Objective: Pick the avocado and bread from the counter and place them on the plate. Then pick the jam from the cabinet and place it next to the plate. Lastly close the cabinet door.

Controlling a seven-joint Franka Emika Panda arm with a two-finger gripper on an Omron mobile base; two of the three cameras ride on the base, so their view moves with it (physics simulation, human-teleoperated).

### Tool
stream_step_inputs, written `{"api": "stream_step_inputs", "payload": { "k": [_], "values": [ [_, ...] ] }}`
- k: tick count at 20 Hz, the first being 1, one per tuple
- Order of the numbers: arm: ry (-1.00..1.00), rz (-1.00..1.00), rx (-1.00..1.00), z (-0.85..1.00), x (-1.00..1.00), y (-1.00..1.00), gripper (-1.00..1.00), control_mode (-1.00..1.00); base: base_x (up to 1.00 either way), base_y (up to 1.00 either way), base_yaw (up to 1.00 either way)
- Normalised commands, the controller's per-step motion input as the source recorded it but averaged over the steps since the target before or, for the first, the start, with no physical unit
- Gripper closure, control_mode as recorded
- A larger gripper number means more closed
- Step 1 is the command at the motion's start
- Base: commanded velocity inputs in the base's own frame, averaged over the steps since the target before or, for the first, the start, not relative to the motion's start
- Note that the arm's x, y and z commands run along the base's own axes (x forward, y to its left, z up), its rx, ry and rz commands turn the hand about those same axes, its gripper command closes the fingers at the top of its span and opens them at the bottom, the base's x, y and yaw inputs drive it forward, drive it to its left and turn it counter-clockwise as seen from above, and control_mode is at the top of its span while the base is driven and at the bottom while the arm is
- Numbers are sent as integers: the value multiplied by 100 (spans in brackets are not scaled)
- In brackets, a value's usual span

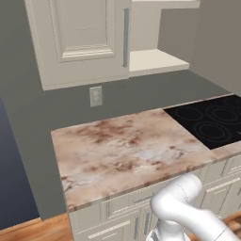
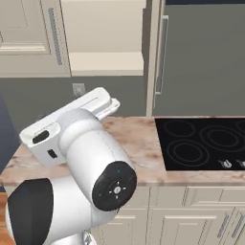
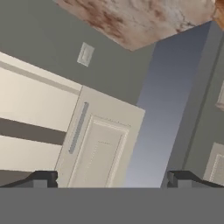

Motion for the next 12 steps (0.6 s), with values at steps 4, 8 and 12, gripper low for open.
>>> {"api": "stream_step_inputs", "payload": {
  "k": [4,8,12],
  "values": [
    [-3,0,0,-18,0,-66,-100,-100,0,0,0],
    [-5,1,0,-13,1,-66,-100,-100,0,0,0],
    [-6,6,0,-2,14,-60,-100,-100,0,0,0]
  ]
}}
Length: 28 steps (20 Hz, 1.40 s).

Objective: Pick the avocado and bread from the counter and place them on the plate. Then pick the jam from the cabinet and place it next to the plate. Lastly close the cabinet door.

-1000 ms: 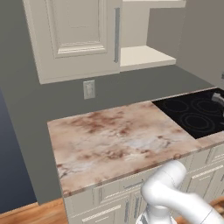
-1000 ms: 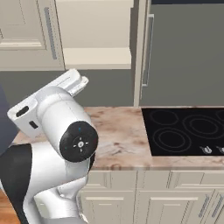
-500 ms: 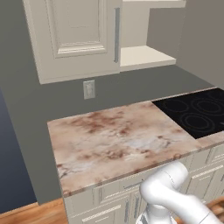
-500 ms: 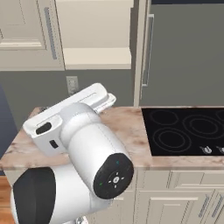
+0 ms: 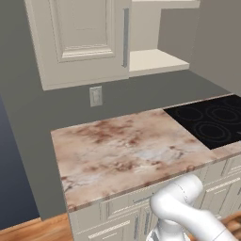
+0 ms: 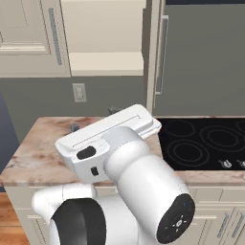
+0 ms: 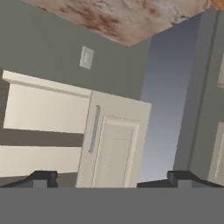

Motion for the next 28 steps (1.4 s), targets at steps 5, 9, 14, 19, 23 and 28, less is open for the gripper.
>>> {"api": "stream_step_inputs", "payload": {
  "k": [5,9,14,19,23,28],
  "values": [
    [-1,24,4,0,50,-38,-100,-100,0,0,0],
    [-2,30,2,0,42,-48,-100,-100,0,0,0],
    [-12,16,0,0,3,-79,-100,-100,0,0,0],
    [-13,3,0,-12,18,-50,-100,-100,0,0,0],
    [-13,4,0,-22,34,-49,-100,-100,0,0,0],
    [-10,4,0,-34,43,-49,-100,-100,0,0,0]
  ]
}}
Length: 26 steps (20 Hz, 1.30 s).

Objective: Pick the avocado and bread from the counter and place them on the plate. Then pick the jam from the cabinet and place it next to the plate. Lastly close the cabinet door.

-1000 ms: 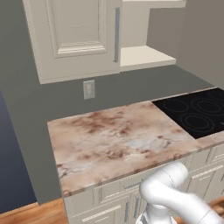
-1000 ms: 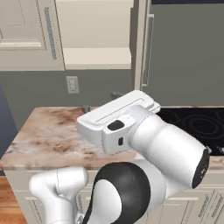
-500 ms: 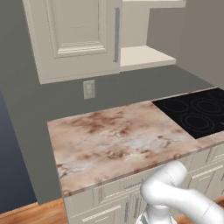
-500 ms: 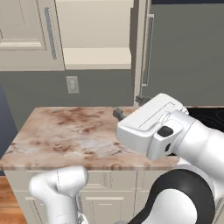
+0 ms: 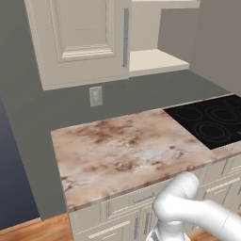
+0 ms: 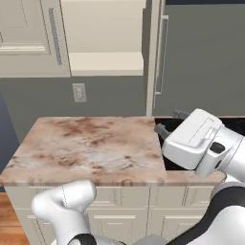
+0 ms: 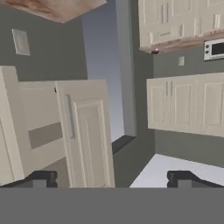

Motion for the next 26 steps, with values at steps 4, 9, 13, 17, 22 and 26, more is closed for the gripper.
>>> {"api": "stream_step_inputs", "payload": {
  "k": [4,9,13,17,22,26],
  "values": [
    [-6,3,-4,-46,62,-33,-100,-100,0,0,0],
    [-8,0,-5,-43,81,-13,-100,-100,0,0,0],
    [-11,0,-4,-31,75,-11,-100,-100,0,0,0],
    [-13,0,-4,-24,67,-2,-100,-100,0,0,0],
    [-16,0,-9,-21,51,1,-100,-100,0,0,0],
    [-17,0,-11,-27,52,4,-100,-100,0,0,0]
  ]
}}
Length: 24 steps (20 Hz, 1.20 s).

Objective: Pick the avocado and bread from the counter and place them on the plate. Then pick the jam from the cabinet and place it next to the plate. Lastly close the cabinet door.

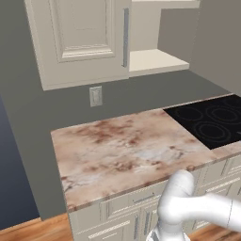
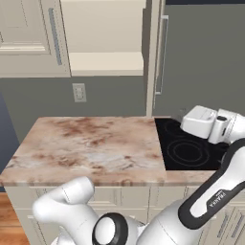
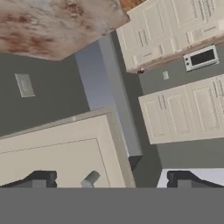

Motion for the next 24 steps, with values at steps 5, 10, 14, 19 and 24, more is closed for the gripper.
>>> {"api": "stream_step_inputs", "payload": {
  "k": [5,10,14,19,24],
  "values": [
    [-19,0,-10,-37,65,3,-100,-100,0,0,0],
    [-21,0,-6,-45,76,1,-100,-100,0,0,0],
    [-21,0,-1,-36,77,0,-100,-100,0,0,0],
    [-18,0,0,-34,82,0,-100,-100,0,0,0],
    [-17,0,0,-41,88,0,-100,-100,0,0,0]
  ]
}}
